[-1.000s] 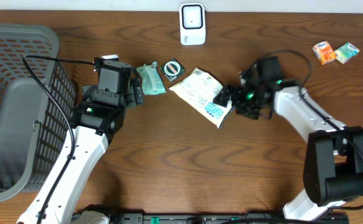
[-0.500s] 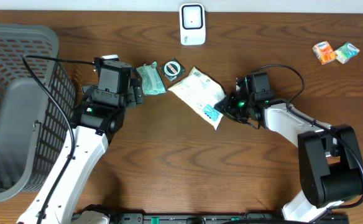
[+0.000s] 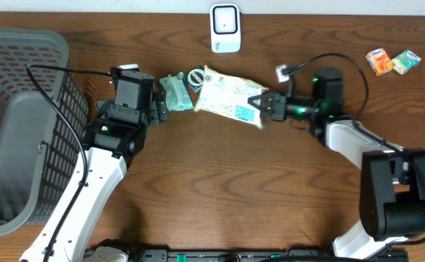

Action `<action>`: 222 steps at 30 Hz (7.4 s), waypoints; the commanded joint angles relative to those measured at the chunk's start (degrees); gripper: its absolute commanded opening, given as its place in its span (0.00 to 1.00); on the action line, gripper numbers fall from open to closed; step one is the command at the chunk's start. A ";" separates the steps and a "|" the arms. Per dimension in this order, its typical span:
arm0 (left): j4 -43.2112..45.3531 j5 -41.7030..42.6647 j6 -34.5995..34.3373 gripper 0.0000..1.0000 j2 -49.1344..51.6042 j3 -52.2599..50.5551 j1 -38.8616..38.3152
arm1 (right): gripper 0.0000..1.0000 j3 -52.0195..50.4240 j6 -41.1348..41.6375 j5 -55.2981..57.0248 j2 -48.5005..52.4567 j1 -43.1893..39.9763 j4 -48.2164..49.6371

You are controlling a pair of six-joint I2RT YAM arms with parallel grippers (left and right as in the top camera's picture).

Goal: Scan the item barcode

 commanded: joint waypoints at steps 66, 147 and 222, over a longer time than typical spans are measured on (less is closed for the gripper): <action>-0.02 -0.98 0.74 0.97 -0.37 0.20 0.17 | 0.01 -3.87 21.51 61.77 -9.07 6.69 -51.89; -0.02 -0.98 0.74 0.98 -0.39 0.20 0.17 | 0.01 3.52 42.45 15.74 -18.99 -0.68 2.45; -0.02 -0.98 0.74 0.98 -0.39 0.20 0.17 | 0.41 27.02 -7.74 89.61 -6.64 30.53 -62.64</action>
